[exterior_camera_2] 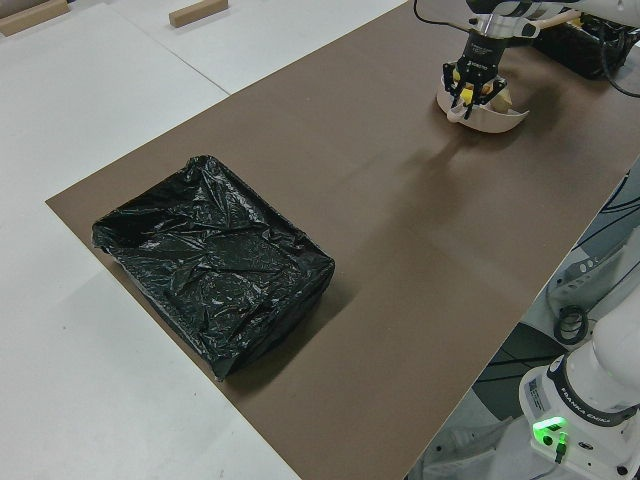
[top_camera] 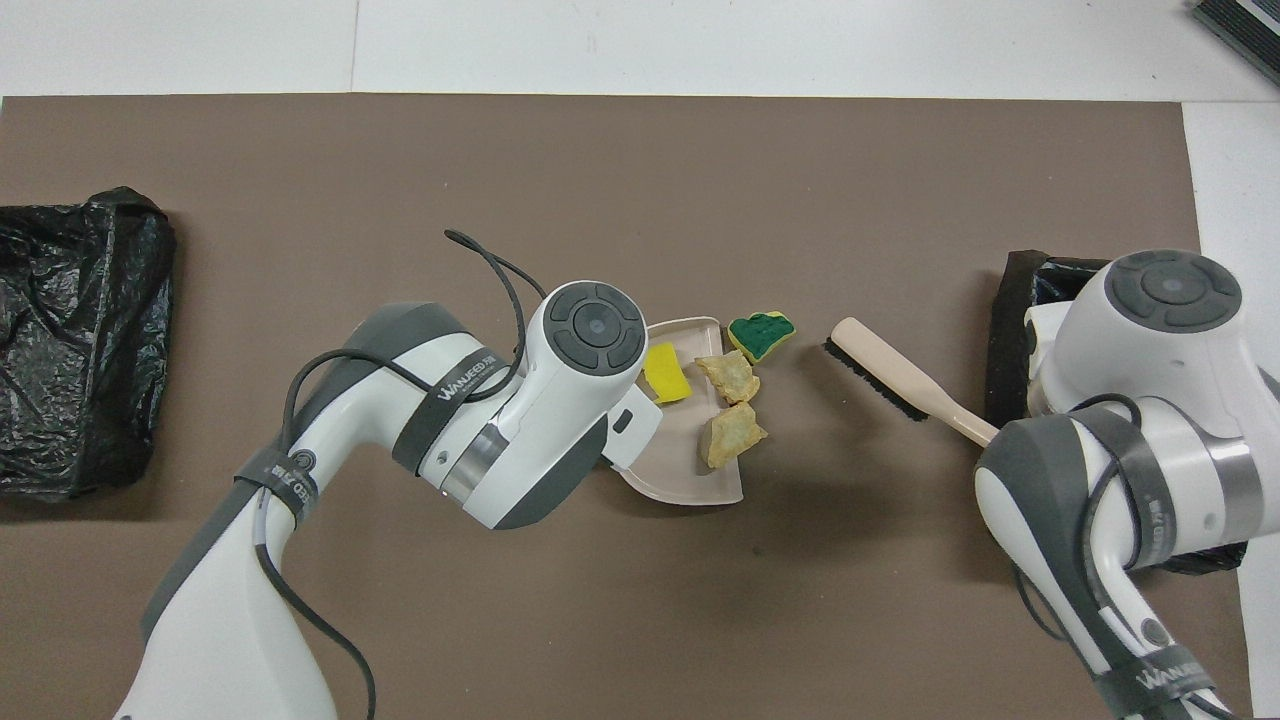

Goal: Sweep and dump trash in bin
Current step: 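Sweep the remaining sponge pieces from near the bin into the dustpan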

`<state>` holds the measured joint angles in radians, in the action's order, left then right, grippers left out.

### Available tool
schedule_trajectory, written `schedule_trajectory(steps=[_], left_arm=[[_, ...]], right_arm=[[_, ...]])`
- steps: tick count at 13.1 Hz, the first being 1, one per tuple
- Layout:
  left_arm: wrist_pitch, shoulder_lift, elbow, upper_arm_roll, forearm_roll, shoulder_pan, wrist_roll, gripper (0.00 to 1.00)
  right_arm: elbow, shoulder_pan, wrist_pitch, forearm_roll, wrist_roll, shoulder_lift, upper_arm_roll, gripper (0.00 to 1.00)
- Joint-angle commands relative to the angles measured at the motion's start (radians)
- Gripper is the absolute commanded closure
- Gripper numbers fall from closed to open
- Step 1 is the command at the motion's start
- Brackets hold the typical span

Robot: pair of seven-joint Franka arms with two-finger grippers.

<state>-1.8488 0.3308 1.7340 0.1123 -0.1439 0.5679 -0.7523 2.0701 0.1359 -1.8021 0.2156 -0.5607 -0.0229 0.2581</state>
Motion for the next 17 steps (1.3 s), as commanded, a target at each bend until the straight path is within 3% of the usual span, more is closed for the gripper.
schedule_trajectory(steps=[1, 5, 7, 11, 13, 17], left_arm=[[-0.023, -0.018, 0.03, -0.003, 0.01, -0.006, 0.002, 1.0], [-0.023, -0.018, 0.036, -0.003, 0.03, -0.022, -0.002, 1.0], [-0.021, -0.018, 0.035, -0.005, 0.044, -0.022, 0.02, 1.0], [-0.016, -0.019, 0.036, -0.005, 0.055, -0.01, 0.093, 1.0], [-0.02, -0.021, 0.036, -0.003, 0.056, -0.008, 0.093, 1.0], [-0.084, -0.025, 0.076, -0.003, 0.117, -0.049, -0.036, 1.0]], right_arm=[[0.012, -0.012, -0.068, -0.022, 0.06, 0.021, 0.003, 1.0], [0.041, -0.015, -0.083, -0.059, 0.259, 0.087, 0.004, 1.0], [0.041, -0.083, -0.086, -0.085, 0.35, 0.098, 0.006, 1.0], [0.085, -0.228, -0.077, -0.22, 0.548, 0.055, 0.006, 1.0], [0.105, -0.275, -0.027, -0.226, 0.651, 0.023, 0.007, 1.0], [0.111, -0.41, 0.007, -0.272, 0.849, -0.011, 0.007, 1.0]])
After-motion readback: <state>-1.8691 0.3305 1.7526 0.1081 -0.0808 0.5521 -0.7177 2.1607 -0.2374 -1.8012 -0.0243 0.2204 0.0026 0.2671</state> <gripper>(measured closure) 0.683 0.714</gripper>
